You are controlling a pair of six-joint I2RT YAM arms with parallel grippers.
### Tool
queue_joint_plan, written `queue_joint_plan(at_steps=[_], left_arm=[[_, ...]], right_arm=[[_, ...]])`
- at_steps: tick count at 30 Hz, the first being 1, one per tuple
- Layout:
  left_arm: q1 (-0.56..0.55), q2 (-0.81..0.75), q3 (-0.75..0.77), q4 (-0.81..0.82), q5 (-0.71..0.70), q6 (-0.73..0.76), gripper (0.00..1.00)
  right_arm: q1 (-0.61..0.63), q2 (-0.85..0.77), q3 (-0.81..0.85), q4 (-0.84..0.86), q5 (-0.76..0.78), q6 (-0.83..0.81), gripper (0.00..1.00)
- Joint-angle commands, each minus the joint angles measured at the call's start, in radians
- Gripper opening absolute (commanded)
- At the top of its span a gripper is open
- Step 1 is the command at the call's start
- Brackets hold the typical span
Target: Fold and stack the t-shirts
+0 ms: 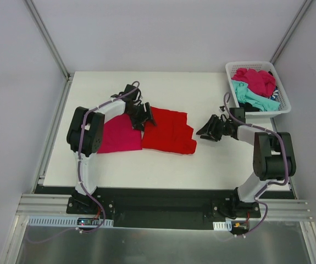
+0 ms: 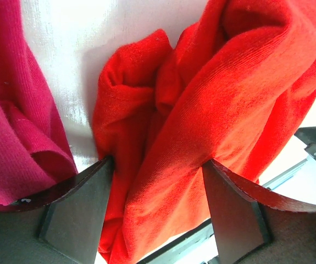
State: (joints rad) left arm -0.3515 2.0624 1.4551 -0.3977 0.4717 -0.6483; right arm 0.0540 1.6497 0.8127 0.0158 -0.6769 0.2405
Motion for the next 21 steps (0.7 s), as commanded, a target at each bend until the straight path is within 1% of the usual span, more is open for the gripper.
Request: queue_joint_plan(at_steps=[1,10,21], left_arm=[[0.005,-0.002,-0.025,0.020,0.008,-0.016,0.66],[0.005,-0.001,-0.024,0.030,0.024,-0.019,0.66],[0.008,-0.008,-0.038,0.036,0.035,-0.017,0.66]], right_arm=[[-0.002,0.033,0.006,0.144,-0.116,0.080,0.43],[0.063,0.071,0.045,0.160,-0.107,0.091,0.43],[0.063,0.104,0.009,0.184,-0.105,0.074,0.43]])
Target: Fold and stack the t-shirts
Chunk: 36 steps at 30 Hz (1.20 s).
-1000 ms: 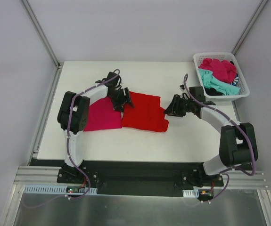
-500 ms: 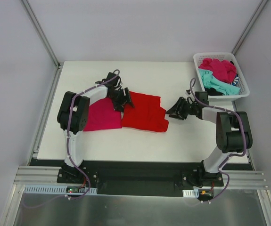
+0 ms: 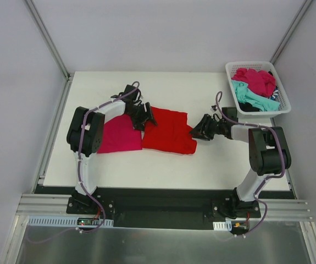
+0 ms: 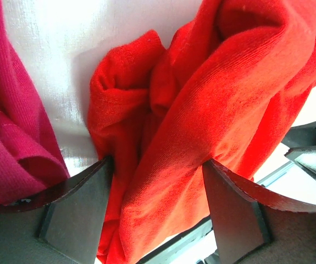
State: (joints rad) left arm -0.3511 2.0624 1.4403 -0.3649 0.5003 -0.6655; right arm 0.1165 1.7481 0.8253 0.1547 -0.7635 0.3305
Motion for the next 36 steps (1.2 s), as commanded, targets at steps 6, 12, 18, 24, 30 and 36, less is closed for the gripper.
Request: queue_joint_plan(at_steps=[6,12,18,24,30,36], left_arm=[[0.008,-0.012,-0.021,0.003,0.014,-0.002,0.66],[0.011,-0.018,-0.029,0.003,0.017,0.000,0.66],[0.014,-0.013,-0.032,0.009,0.027,-0.005,0.66],[0.015,-0.004,-0.058,0.058,0.066,-0.028,0.66],[0.017,-0.010,-0.075,0.073,0.075,-0.032,0.66],[0.026,-0.019,-0.096,0.084,0.081,-0.036,0.66]], right_arm=[[-0.009,0.024,-0.012,0.039,-0.005,-0.031,0.42],[-0.034,0.073,-0.043,0.117,-0.030,0.016,0.42],[-0.035,0.116,-0.037,0.179,-0.054,0.048,0.42],[0.032,0.137,0.006,0.197,-0.051,0.096,0.42],[0.097,0.152,0.049,0.197,-0.031,0.116,0.42],[0.137,0.160,0.067,0.197,-0.016,0.130,0.41]])
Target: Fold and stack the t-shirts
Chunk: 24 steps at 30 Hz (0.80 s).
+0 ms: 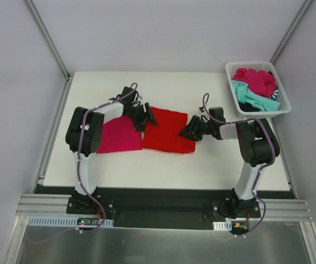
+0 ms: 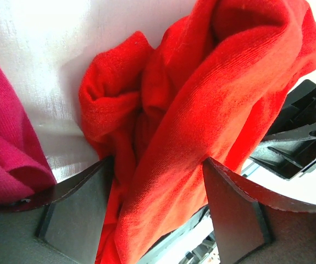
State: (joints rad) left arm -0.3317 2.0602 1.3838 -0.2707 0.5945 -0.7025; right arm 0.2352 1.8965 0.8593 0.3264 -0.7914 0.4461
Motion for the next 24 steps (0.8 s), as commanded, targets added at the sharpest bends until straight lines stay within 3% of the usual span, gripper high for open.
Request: queue_joint_plan(at_steps=[1,4,5,6,7,8,24], left_arm=[[0.006,-0.018,-0.040,-0.009,-0.015,0.003,0.66],[0.011,-0.023,-0.048,-0.007,-0.016,0.005,0.65],[0.011,-0.025,-0.052,-0.009,-0.019,0.001,0.59],[0.014,-0.025,-0.055,-0.004,-0.022,-0.002,0.43],[0.016,-0.023,-0.058,-0.004,-0.019,-0.005,0.00],[0.016,-0.022,-0.060,-0.004,-0.019,-0.008,0.00],[0.049,-0.066,-0.058,-0.007,0.031,-0.002,0.00]], right_arm=[[0.019,0.010,0.030,0.023,0.014,0.011,0.41],[0.019,-0.002,0.020,0.014,0.030,0.005,0.38],[0.019,-0.005,0.020,0.010,0.035,0.005,0.35],[0.019,-0.005,0.020,0.007,0.037,0.006,0.22],[0.019,-0.004,0.024,0.005,0.029,0.006,0.09],[0.019,0.001,0.027,0.003,0.027,0.011,0.01],[0.006,-0.141,0.073,-0.160,0.054,-0.064,0.01]])
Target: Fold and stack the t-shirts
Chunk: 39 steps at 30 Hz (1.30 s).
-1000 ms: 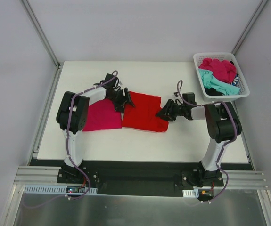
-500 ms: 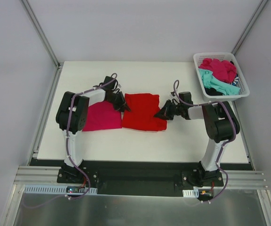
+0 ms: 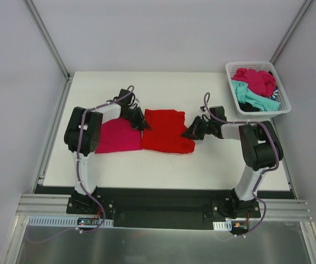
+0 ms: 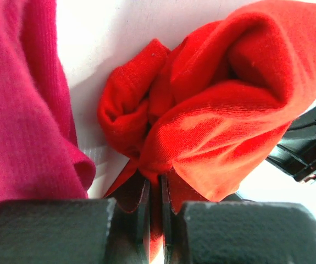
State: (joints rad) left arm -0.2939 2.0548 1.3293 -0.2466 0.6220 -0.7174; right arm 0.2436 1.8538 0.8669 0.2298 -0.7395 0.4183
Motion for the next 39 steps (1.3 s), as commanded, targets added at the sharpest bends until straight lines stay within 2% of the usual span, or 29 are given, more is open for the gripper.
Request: queue_joint_plan(at_steps=[1,10,30,31,32,34,36,39], left_arm=[[0.012,-0.065,-0.002,-0.031,0.007,0.010,0.00],[-0.002,-0.120,0.033,-0.055,0.033,-0.005,0.00],[-0.033,-0.079,0.082,-0.077,0.031,-0.005,0.00],[-0.040,-0.073,0.079,-0.077,0.028,-0.005,0.02],[-0.045,-0.067,0.076,-0.076,0.024,-0.004,0.12],[-0.063,-0.047,0.065,-0.076,0.009,-0.002,0.24],[-0.077,-0.029,0.062,-0.076,-0.028,0.001,0.27],[-0.080,-0.007,0.068,-0.077,-0.056,0.006,0.38]], right_arm=[[0.000,-0.111,0.073,-0.075,0.002,-0.036,0.01],[0.025,-0.215,0.175,-0.213,0.019,-0.073,0.01],[0.040,-0.243,0.204,-0.293,0.025,-0.119,0.01],[0.039,-0.240,0.202,-0.294,0.025,-0.122,0.01],[0.039,-0.242,0.201,-0.294,0.025,-0.124,0.01],[0.040,-0.242,0.195,-0.296,0.023,-0.128,0.01],[0.040,-0.246,0.187,-0.302,0.028,-0.139,0.01],[0.039,-0.252,0.184,-0.326,0.032,-0.162,0.01]])
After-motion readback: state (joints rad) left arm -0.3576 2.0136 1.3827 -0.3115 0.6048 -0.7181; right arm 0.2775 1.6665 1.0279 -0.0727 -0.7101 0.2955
